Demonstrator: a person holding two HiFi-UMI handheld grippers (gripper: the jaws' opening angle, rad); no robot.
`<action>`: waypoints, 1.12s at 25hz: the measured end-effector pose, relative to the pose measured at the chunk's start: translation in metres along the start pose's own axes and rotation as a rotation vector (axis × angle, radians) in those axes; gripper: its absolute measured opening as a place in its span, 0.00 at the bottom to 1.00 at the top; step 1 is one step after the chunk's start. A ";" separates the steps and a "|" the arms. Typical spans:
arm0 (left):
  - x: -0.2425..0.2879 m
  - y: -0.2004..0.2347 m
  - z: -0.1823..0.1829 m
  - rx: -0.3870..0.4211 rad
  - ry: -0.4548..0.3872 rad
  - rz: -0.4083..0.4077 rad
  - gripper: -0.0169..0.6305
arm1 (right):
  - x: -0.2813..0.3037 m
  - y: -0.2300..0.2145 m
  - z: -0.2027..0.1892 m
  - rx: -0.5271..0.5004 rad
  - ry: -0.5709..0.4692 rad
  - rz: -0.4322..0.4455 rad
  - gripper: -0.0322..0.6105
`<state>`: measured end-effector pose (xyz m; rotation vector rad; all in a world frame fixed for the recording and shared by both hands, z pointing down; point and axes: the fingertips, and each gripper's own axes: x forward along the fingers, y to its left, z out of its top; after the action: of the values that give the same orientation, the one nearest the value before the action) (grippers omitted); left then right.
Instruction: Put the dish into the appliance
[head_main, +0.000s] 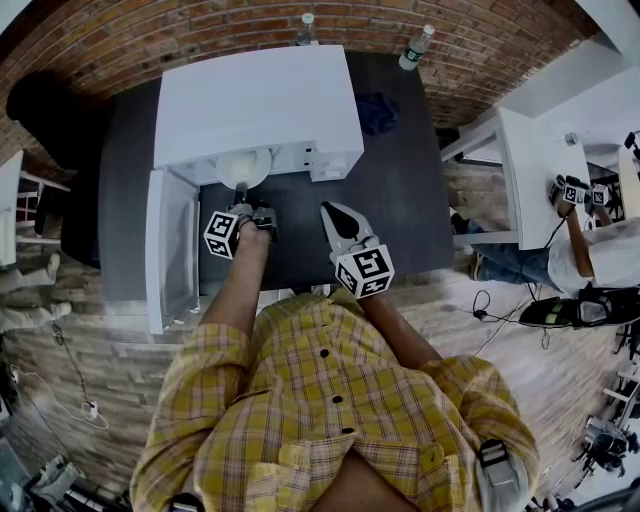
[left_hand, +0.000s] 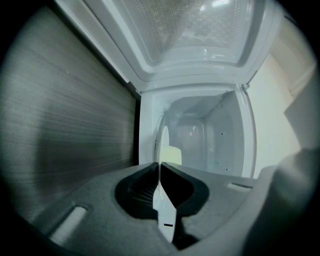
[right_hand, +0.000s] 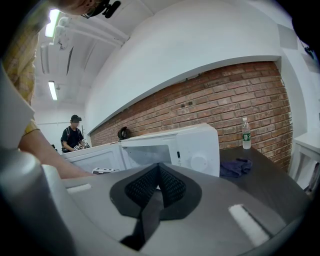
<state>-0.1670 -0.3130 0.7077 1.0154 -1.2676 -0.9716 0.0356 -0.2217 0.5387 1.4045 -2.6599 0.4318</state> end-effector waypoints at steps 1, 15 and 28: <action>0.001 0.000 0.000 0.001 -0.002 -0.002 0.05 | 0.000 0.000 0.000 0.000 0.000 0.000 0.06; 0.015 -0.003 0.002 0.006 -0.005 -0.027 0.05 | -0.001 0.000 -0.003 0.004 0.009 -0.004 0.06; 0.023 -0.005 -0.002 0.002 0.001 -0.034 0.05 | -0.002 -0.005 -0.003 0.010 0.010 -0.008 0.06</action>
<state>-0.1631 -0.3366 0.7091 1.0414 -1.2544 -0.9962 0.0403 -0.2217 0.5424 1.4117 -2.6468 0.4513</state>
